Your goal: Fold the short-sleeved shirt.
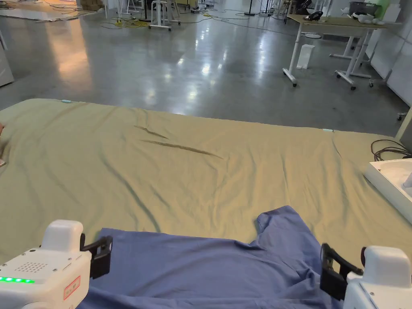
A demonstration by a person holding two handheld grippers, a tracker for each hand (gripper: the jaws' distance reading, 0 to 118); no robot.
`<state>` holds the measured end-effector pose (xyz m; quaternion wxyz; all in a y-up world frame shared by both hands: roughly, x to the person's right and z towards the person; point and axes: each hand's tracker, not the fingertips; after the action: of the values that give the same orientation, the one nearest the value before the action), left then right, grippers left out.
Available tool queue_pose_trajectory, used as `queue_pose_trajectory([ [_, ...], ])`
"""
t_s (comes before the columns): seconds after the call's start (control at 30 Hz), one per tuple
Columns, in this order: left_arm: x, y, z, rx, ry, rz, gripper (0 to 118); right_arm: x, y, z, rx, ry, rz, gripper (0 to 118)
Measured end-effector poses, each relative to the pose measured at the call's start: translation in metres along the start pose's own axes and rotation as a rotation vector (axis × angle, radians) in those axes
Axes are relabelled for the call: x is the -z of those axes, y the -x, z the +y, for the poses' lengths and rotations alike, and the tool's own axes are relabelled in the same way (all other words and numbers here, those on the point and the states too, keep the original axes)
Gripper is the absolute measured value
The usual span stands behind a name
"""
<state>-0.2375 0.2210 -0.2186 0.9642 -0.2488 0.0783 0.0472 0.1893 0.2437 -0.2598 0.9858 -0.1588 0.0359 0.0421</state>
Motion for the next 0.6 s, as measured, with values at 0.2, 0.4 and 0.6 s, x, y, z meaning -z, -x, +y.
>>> queue_pose_trajectory([
  [0.2, -0.016, -0.027, 0.023, 0.029, -0.207, 0.009, 25, 0.004, 0.022, 0.016, 0.024, -0.161, -0.014, 26],
  [0.4, -0.014, -0.025, 0.022, 0.022, -0.251, 0.034, 1, 0.013, 0.03, 0.02, 0.022, -0.187, 0.015, 0],
  [0.6, 0.005, -0.004, 0.016, 0.022, -0.171, 0.055, 1, 0.026, 0.034, 0.021, -0.009, -0.165, 0.04, 0],
])
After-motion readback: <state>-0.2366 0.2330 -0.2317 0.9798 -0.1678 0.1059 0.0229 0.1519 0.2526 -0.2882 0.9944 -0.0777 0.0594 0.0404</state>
